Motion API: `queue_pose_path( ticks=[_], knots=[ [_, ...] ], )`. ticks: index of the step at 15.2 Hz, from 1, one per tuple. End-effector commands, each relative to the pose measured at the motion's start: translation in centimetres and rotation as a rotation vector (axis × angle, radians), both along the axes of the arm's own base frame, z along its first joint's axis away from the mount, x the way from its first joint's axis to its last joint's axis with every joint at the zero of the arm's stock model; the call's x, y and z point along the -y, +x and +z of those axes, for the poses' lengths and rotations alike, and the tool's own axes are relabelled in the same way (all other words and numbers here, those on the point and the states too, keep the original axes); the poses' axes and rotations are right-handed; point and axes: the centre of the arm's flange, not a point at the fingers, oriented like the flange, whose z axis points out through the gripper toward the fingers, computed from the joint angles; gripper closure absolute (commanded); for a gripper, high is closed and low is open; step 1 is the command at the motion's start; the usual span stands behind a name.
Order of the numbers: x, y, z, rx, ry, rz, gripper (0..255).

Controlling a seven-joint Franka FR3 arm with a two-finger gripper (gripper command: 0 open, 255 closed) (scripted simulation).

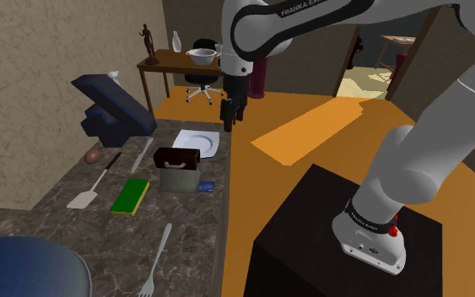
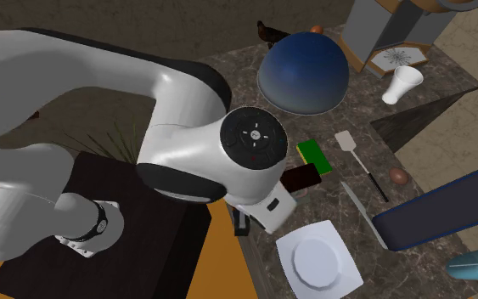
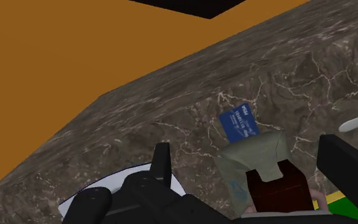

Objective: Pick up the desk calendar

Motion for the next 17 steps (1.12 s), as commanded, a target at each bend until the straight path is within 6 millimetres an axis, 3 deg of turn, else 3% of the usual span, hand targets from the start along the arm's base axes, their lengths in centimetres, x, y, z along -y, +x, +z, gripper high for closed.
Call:
queue_pose_path(
  ticks=[1,10,17],
  knots=[
    [-1.9,1.9,-1.3,-0.008,0.013,0.048,0],
    [-9.6,8.3,-7.1,-0.043,0.066,0.25,0],
    [-9.6,8.3,-10.8,-0.043,0.066,0.25,0]
  ],
)
